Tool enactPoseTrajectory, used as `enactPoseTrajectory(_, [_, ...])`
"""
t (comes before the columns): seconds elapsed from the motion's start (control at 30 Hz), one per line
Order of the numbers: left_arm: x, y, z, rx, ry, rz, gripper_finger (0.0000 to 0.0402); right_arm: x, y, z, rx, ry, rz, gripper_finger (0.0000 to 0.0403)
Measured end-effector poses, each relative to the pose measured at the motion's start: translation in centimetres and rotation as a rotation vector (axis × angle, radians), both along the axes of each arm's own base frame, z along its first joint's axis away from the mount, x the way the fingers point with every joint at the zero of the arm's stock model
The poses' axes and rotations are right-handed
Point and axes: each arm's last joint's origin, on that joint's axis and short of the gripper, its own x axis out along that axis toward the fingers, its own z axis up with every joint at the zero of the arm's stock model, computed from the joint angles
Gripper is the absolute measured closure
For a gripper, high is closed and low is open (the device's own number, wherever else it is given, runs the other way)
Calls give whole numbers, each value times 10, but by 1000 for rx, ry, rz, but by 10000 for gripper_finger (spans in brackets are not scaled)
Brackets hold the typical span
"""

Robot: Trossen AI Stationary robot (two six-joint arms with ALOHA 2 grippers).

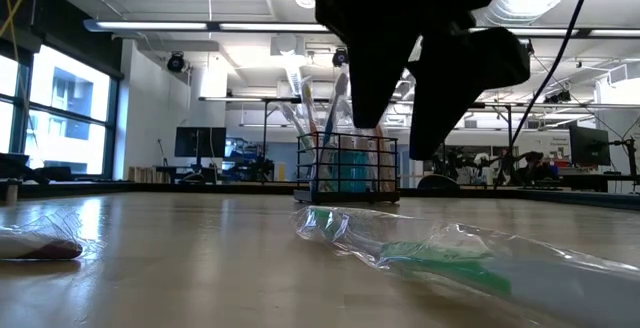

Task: Pick & Place toothbrushing station
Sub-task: Put the green toothbrush into the mesh organizer

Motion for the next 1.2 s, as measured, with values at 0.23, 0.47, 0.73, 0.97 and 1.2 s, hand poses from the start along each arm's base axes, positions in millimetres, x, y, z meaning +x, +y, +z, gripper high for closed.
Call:
enactPoseTrajectory(0.23, [0,0,-5,9,10,8,209,2,6,2,19,-43,6,167])
enactPoseTrajectory(0.47, [0,1,-17,17,47,38,209,3,17,-19,47,4,28,170])
enactPoseTrajectory(0.73, [3,1,-14,17,4,67,209,8,22,-44,51,42,33,182])
enactPoseTrajectory(0.97, [4,1,-11,11,-21,71,209,11,24,-58,56,59,44,198])
enactPoseTrajectory(1.2, [4,1,-11,15,-24,77,209,12,18,-61,56,84,37,242])
